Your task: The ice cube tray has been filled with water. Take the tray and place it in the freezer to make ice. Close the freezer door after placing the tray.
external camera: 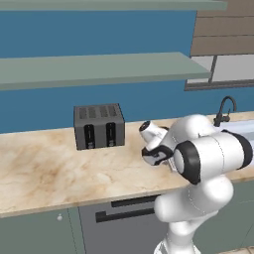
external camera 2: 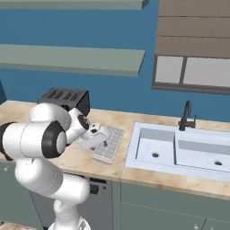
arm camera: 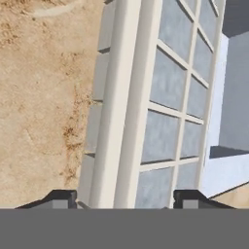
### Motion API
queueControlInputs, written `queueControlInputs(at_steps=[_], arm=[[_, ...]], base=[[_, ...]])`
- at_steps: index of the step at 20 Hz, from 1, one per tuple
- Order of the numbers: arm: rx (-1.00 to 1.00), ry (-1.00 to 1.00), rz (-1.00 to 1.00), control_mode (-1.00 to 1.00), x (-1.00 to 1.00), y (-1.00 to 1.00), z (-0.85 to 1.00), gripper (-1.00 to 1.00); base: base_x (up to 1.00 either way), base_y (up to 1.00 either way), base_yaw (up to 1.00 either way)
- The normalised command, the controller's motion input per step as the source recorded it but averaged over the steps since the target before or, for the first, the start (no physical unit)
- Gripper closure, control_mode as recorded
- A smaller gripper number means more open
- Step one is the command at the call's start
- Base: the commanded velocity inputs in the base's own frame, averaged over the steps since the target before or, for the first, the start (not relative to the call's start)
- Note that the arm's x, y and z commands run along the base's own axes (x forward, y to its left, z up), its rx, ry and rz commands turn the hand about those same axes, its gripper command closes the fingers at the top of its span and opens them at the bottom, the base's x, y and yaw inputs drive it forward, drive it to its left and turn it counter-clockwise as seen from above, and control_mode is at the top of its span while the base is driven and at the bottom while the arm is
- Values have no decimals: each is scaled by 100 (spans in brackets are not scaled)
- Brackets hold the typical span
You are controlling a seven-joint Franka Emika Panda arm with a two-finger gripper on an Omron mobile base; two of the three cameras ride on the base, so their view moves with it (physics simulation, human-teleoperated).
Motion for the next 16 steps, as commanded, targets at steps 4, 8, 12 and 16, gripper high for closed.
queueControlInputs(at_steps=[4,8,12,16], arm=[[0,0,-22,-100,-14,2,43,100],[-4,0,-19,-100,-9,5,34,100],[-9,0,-19,-100,-12,8,20,100],[-12,-1,-15,-100,-13,15,13,100]], base=[[0,0,0],[0,0,0],[0,0,0],[0,0,0]])
